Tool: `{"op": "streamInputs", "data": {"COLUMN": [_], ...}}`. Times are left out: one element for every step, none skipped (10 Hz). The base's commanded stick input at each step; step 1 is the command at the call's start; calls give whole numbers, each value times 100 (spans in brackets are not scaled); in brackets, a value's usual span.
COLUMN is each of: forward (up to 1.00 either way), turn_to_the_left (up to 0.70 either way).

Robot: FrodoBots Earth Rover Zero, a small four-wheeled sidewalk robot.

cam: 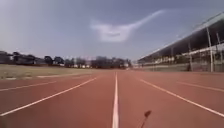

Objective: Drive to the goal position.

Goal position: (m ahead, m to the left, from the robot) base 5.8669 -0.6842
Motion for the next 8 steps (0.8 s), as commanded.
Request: {"op": "streamInputs", "data": {"forward": [70, 70, 70, 70, 70, 70, 70, 70], "turn_to_the_left": [0, 0, 0, 0, 0, 0, 0, 0]}}
